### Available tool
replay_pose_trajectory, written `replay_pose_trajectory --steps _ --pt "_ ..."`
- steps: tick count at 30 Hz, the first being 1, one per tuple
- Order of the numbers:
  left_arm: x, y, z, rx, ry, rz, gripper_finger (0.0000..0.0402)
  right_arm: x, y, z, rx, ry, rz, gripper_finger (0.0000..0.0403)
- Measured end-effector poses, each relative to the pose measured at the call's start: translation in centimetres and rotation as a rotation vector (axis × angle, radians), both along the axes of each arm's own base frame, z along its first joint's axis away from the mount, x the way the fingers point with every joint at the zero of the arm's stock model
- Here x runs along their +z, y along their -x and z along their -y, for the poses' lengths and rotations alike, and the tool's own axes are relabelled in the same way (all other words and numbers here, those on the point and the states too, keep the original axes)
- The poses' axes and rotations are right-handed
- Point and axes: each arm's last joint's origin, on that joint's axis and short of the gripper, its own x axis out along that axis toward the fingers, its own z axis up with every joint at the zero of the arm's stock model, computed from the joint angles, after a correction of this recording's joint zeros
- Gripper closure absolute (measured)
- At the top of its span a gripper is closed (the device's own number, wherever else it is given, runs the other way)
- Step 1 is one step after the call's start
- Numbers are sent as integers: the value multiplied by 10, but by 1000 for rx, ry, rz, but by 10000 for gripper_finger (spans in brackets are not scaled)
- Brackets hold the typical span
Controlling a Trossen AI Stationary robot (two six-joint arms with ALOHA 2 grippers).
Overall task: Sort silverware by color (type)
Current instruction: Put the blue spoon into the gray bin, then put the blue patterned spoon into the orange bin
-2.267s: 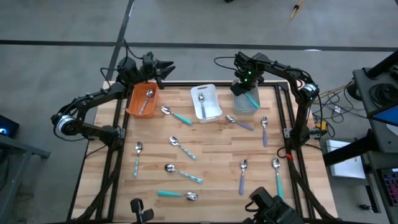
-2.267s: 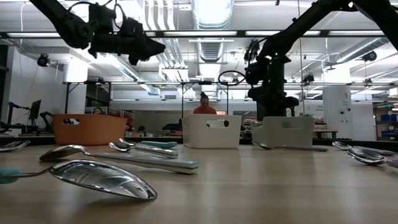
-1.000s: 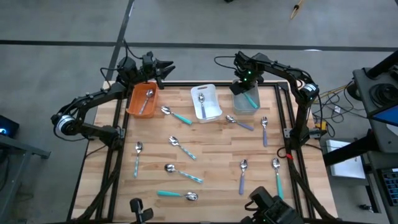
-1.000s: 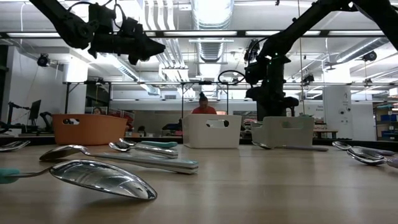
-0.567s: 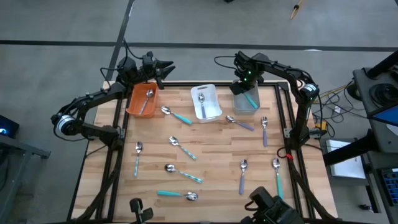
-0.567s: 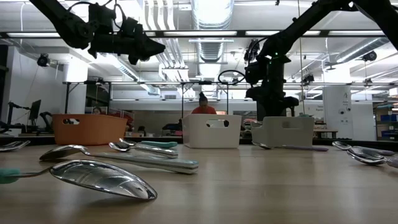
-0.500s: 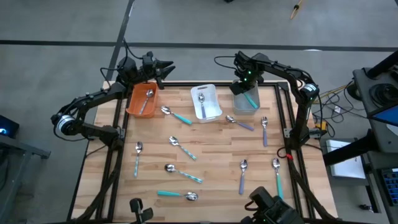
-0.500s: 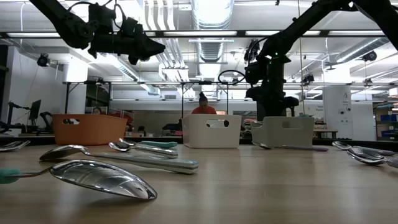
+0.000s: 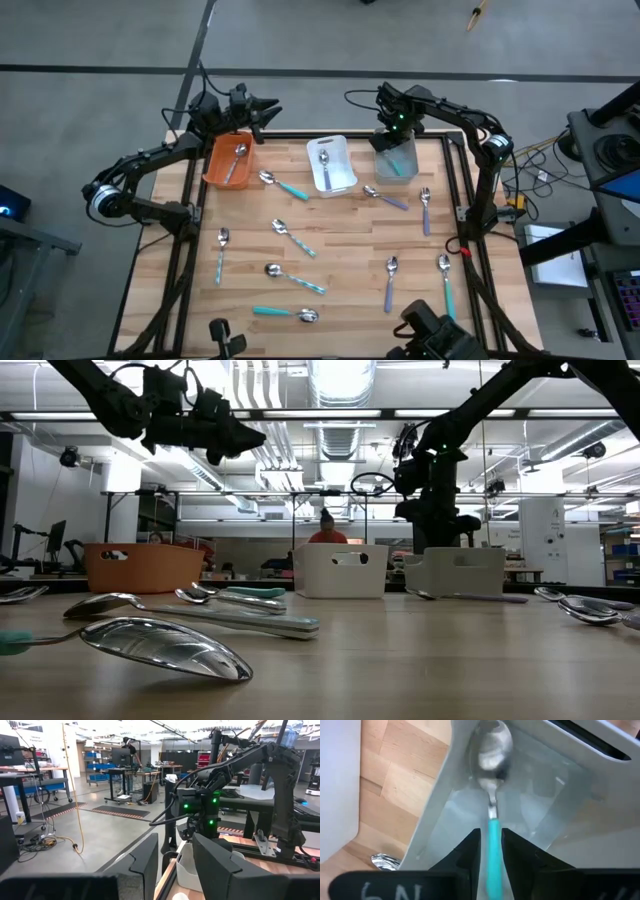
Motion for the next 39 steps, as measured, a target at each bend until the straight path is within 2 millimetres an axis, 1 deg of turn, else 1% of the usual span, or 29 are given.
replay_pose_trajectory --steps 5,9,12,16,20,23,27,34,39 --pt "0 0 0 0 3 -2 299 3 1 -1 9 6 3 329" --pt "-2 0 0 0 20 -14 299 16 1 -7 24 37 27 329" --pt "-5 0 0 -1 52 -26 299 30 -2 -16 77 82 59 331" --pt "-10 -3 2 -15 118 -56 299 49 -14 -32 172 197 148 332" --pt "-15 -10 9 -49 176 -81 299 57 -27 -51 272 321 252 331" --pt "-17 -18 17 -131 212 -91 299 58 -32 -66 330 397 320 335" --pt "-15 -29 33 -234 258 -92 299 52 -31 -87 396 489 403 334" --pt "-18 -46 61 -353 398 -134 299 43 -13 -115 478 673 546 337" --pt "-23 -59 85 -430 572 -171 303 48 0 -127 573 758 682 339"
